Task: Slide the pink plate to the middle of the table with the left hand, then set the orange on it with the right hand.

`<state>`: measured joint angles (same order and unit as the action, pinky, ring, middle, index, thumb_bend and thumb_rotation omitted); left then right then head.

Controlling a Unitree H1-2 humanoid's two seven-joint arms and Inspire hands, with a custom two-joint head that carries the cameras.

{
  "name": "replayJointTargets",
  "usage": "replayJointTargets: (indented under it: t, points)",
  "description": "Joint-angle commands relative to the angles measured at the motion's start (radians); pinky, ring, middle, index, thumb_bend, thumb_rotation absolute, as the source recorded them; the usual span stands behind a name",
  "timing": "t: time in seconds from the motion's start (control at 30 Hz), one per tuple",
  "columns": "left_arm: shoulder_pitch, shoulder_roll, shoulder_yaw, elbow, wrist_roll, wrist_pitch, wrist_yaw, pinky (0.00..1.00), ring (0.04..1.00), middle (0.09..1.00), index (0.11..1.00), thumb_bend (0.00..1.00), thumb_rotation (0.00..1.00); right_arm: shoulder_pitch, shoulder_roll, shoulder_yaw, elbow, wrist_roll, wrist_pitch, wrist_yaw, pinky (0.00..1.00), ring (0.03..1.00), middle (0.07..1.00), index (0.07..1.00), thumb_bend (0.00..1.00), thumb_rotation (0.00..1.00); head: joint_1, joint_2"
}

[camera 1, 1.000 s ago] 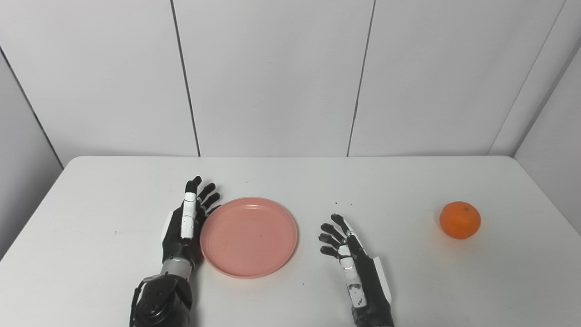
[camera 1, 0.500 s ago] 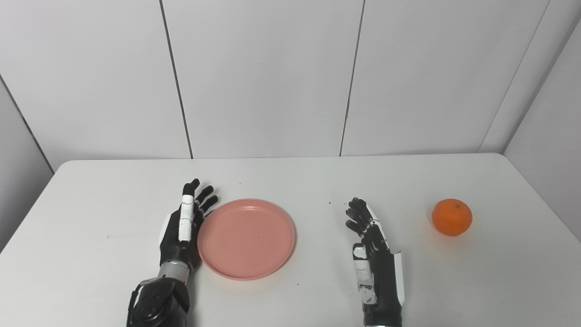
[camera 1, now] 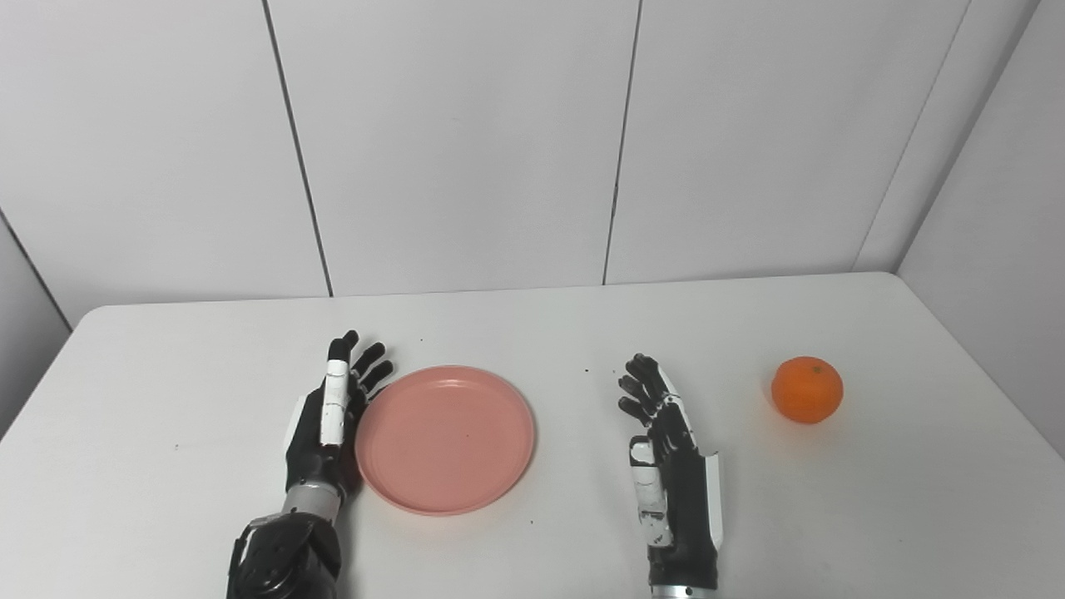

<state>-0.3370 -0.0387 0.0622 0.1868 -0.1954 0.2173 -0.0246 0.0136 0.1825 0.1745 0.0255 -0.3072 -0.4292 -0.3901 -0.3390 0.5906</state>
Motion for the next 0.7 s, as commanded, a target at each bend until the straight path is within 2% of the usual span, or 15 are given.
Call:
replayJointTargets:
  t: [0.0, 0.27, 0.67]
  points:
    - [-0.014, -0.010, -0.011, 0.019, 0.003, 0.029, -0.002, 0.82, 0.883, 0.900, 0.962, 0.86, 0.92, 0.020, 0.038, -0.001, 0.079, -0.014, -0.036, -0.020, 0.78, 0.820, 0.844, 0.844, 0.71, 1.00, -0.013, -0.001]
    - [-0.019, -0.005, -0.018, 0.026, 0.001, 0.030, -0.021, 0.82, 0.887, 0.902, 0.960, 0.85, 0.92, 0.006, 0.051, 0.015, 0.096, -0.016, -0.031, -0.029, 0.78, 0.817, 0.844, 0.838, 0.70, 0.98, -0.079, 0.002]
    - [-0.018, -0.011, -0.036, 0.036, 0.008, 0.024, -0.025, 0.81, 0.882, 0.902, 0.956, 0.86, 0.92, 0.003, 0.045, 0.024, 0.104, -0.069, -0.012, -0.051, 0.76, 0.809, 0.847, 0.838, 0.69, 1.00, -0.083, 0.002]
